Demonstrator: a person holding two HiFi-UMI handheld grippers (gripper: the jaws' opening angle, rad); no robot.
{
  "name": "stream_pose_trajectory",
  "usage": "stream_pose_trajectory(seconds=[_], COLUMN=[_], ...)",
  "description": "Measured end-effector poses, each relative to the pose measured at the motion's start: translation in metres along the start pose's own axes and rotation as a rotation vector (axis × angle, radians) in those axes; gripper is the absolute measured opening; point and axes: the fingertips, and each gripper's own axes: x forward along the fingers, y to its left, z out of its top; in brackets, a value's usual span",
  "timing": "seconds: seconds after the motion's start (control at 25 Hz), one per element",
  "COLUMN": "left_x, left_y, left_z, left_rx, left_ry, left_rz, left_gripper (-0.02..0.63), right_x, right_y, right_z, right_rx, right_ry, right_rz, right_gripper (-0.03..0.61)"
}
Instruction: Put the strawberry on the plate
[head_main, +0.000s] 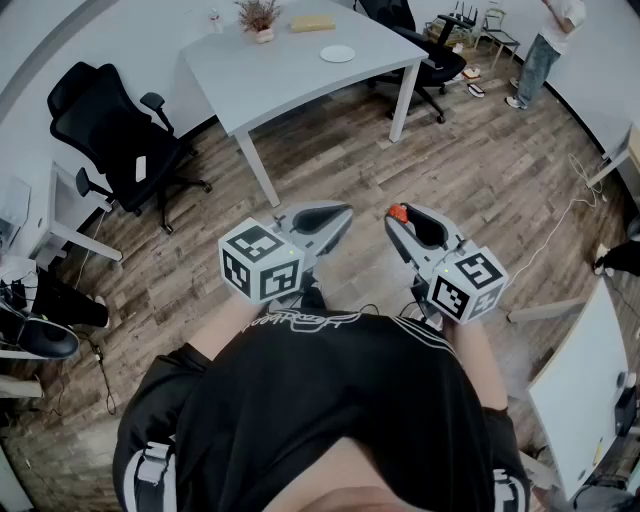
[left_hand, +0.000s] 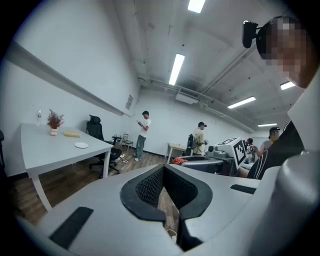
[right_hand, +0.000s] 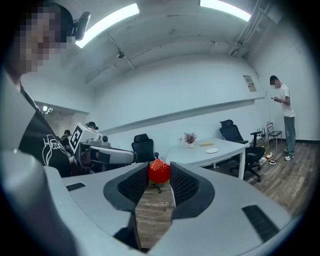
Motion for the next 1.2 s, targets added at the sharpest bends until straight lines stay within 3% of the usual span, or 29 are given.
stream_pose_trajectory(seconds=[0.56,0.92,1.2], left_x=[0.003,0.012,0.047], left_y=[-0.024,0.014,0.064], left_z=[-0.009,-0.02,-0.009], left_rx=[-0.021,-0.058,-0.075], left_ry=[0.023,0.014,0.006], left_rz=[-0.02,0.001,0.003], left_gripper=[0.008,0.008,0.008], right_x=[-0.019,0.009,0.047], right_y=[0.004,-0.016,-0.064], right_z=[-0.01,-0.024,-0.014], right_rx=[0.023,0.063,0.062], right_ry=[0.021,0.018,0.015], right_rz=[0.003,0.002,-0.01], right_gripper=[0.129,0.13,0.13])
